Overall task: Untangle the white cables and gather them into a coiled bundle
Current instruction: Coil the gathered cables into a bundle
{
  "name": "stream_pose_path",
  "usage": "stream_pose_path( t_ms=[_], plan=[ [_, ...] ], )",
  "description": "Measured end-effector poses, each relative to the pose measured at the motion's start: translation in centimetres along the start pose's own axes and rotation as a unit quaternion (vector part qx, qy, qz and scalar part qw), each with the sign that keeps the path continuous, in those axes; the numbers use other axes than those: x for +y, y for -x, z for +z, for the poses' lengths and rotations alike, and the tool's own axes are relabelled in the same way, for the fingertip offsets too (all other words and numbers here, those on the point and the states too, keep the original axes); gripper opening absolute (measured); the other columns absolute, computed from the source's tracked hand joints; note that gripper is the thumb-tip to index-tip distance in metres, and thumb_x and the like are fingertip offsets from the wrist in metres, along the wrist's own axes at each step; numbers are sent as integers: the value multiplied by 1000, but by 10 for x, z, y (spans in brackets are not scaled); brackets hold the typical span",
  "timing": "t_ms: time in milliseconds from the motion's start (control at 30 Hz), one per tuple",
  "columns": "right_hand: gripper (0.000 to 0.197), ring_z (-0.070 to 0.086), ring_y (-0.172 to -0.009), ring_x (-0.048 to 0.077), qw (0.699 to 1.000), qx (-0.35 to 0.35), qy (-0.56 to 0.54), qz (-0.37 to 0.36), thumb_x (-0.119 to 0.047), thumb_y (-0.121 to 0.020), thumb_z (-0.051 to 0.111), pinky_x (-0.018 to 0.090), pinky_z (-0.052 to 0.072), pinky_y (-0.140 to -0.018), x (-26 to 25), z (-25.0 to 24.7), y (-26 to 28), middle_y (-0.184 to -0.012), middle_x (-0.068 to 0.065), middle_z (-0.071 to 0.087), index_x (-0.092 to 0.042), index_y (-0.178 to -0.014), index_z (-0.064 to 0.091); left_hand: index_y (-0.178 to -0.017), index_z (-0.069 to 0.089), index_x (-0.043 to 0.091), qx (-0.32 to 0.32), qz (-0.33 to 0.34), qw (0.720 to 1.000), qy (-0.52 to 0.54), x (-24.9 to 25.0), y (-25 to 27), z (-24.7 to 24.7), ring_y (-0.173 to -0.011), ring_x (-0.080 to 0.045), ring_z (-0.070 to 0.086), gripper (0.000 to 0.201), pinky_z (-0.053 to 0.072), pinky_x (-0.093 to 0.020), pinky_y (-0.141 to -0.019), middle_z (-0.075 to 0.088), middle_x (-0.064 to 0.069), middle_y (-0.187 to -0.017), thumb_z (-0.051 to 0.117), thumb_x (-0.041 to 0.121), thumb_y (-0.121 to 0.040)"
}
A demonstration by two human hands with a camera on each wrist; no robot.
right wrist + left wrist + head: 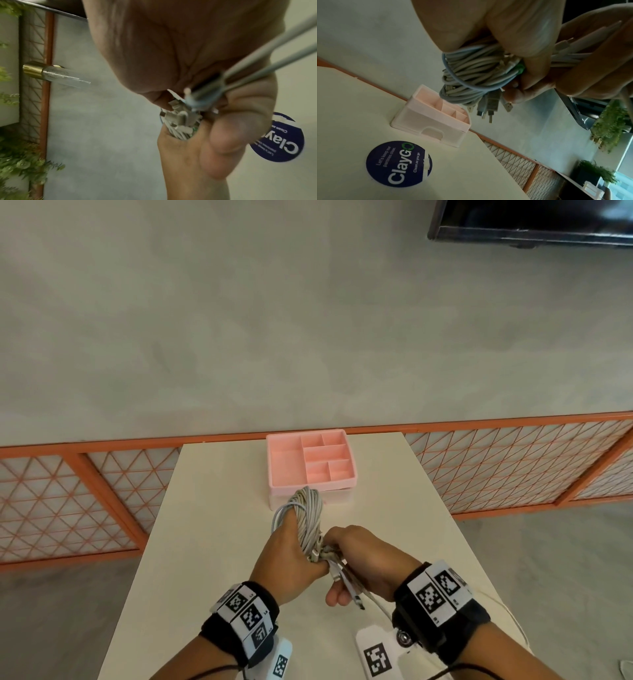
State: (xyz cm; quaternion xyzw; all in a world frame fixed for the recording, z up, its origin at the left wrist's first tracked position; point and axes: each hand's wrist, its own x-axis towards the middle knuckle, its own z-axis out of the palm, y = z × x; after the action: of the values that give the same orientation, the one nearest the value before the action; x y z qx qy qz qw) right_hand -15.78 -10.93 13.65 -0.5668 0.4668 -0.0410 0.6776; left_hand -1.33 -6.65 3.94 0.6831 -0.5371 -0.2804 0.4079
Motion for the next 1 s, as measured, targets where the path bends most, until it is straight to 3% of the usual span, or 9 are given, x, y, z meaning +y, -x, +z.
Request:
stream_pose_path(
  t_ms=[100,200,300,400,500,600,767,900,1000],
  plan=[
    [35,64,-54,35,999,4,25,-26,-22,-97,36,30,51,-51,-5,-5,3,-77,17,63,-2,-87,63,-116,49,30,-2,-16,999,39,2,-1,-1,-88,-3,68,60,56,-25,-75,69,11,-96,79,28,-64],
    [40,57,-46,23,992,-9,116,-48,-30,-99,45,27,46,-48,-11,-15,8,-72,15,66,4,-97,67,-106,56,29,-6,-52,996,72,-2,-2,-5,-84,-11,69,43,58,-29,-73,71,4,-92,73,15,-68],
    [30,49,-49,10,949,-7,294,-112,-30,-95,58,25,40,-50,-21,-31,12,-63,-4,62,-4,-95,72,-102,63,20,-65,-73,991,93,-3,-2,-9,-83,-13,71,33,59,-35,-79,73,-3,-91,72,10,-73],
    [14,52,-54,-3,916,-4,352,-191,-17,-94,63,11,40,-57,-39,-46,7,-60,-19,62,-13,-97,76,-96,68,18,-132,-74,976,153,4,1,-11,-85,-19,71,27,58,-39,-85,74,-2,-86,73,15,-70],
    [8,63,-72,-4,912,37,322,-253,-12,-89,70,13,49,-73,-53,-65,-8,-77,-13,72,-14,-93,77,-92,66,11,-171,-98,951,239,13,7,-11,-82,-23,69,36,56,-46,-90,72,-5,-79,78,24,-61],
    [5,67,-79,4,920,82,244,-296,-9,-84,76,20,53,-79,-48,-83,-27,-83,-3,76,-9,-88,78,-101,60,0,-178,-116,918,335,24,10,-15,-78,-26,67,42,52,-39,-88,69,-15,-74,77,15,-66],
    [13,56,-51,-6,935,124,119,-310,-7,-92,65,8,41,-52,-15,-81,-46,-61,-19,67,0,-98,74,-98,61,-12,-167,-106,862,466,42,4,-28,-59,-25,61,36,53,-31,-68,60,-16,-63,68,6,-67],
    [20,48,-52,5,927,150,83,-334,-15,-99,56,27,43,-52,23,-68,-65,-69,-9,67,-10,-103,75,-108,44,-1,-184,-92,799,565,48,-1,-40,-57,-19,55,59,49,-29,-64,49,-6,-63,75,15,-61],
    [24,44,-51,1,922,174,66,-339,-14,-103,48,19,38,-55,46,-53,-74,-60,-15,59,-19,-101,71,-108,47,2,-169,-78,763,619,53,-7,-46,-60,-20,55,63,50,-32,-68,46,-4,-68,86,17,-60]
  ],
)
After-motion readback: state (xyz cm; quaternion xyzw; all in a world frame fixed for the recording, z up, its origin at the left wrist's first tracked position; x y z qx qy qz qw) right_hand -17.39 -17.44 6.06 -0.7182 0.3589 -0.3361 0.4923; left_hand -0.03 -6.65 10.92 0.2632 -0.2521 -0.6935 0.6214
